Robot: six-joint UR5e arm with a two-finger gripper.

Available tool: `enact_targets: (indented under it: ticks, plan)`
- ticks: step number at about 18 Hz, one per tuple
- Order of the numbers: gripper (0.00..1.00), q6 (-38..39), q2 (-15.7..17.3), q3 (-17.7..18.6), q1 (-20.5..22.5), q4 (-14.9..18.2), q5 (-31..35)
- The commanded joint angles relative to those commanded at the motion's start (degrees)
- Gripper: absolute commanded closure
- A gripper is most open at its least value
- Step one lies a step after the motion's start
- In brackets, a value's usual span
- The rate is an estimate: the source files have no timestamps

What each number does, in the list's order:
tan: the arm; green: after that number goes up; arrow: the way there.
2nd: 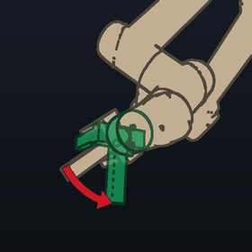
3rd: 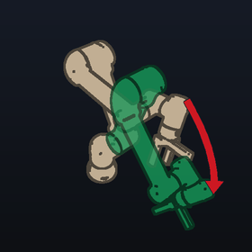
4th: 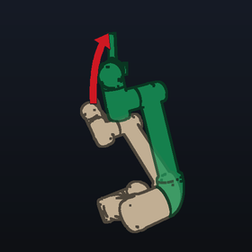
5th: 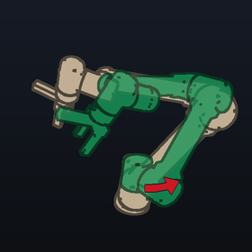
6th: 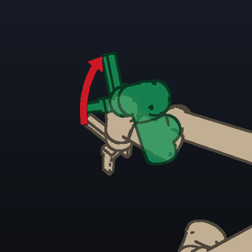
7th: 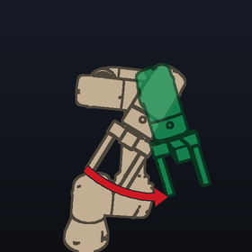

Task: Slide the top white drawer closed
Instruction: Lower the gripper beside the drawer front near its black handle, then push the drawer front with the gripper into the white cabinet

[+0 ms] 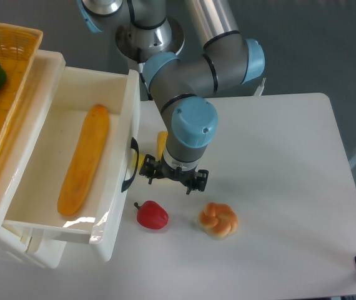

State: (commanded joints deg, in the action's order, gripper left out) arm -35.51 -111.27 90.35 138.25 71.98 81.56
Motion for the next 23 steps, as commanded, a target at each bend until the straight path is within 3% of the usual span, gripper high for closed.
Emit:
enact_targets:
  ticks: [23]
  plan:
    - [0.0, -0.2, 1.0, -0.3, -3.3, -0.1, -1.3]
